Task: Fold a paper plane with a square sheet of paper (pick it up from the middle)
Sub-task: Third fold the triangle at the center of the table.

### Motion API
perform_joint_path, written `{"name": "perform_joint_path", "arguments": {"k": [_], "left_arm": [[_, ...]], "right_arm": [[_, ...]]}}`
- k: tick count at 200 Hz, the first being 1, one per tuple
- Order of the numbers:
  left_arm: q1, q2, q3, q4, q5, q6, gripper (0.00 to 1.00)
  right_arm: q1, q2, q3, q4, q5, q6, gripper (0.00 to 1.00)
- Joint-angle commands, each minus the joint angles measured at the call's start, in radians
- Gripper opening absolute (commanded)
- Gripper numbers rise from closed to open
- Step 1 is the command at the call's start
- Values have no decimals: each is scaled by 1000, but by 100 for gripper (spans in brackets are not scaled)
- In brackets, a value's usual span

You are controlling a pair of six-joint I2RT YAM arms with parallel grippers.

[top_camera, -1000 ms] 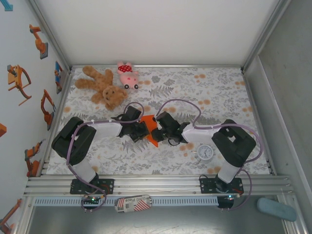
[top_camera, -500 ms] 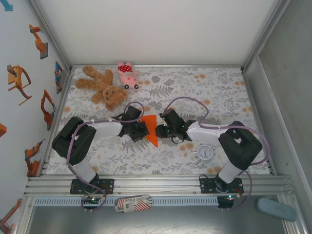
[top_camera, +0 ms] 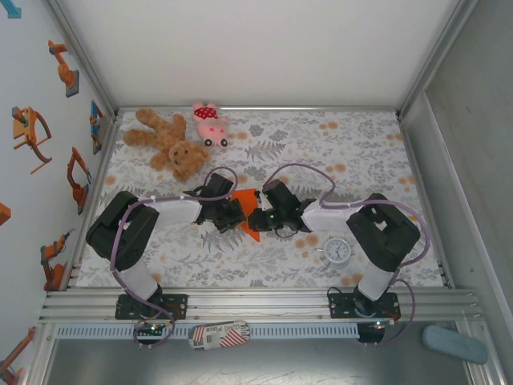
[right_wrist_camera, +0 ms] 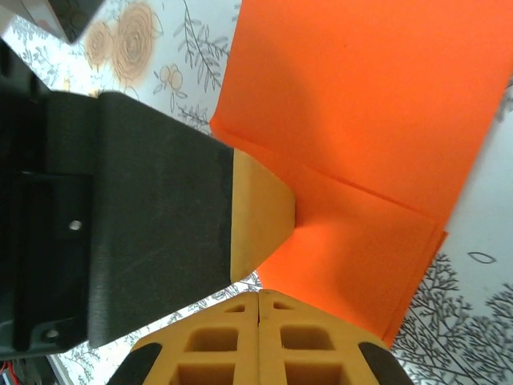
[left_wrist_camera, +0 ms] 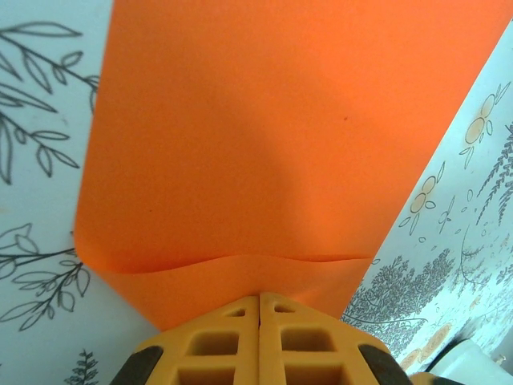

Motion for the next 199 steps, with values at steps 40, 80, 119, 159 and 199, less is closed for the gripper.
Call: {"name": "perform_joint_path", "arguments": {"k": [40,80,119,159,199], "left_arm": [[0,27,10,-57,-22,13,2],[3,22,17,-64,-23,20,2],[9,19,32,-70,-12,36,3],[20,-66,75,-83,4,136,3],[13,-126,13,-28,20,221,2]], "right_arm": [[5,69,8,23,-56,7,0],[5,80,0,1,-43,-8,0],[5,83,-8,-18,-29,-19,0],[5,84,-8,-47,-6,-20,0],[5,97,4,-76,10,-14,0]]}}
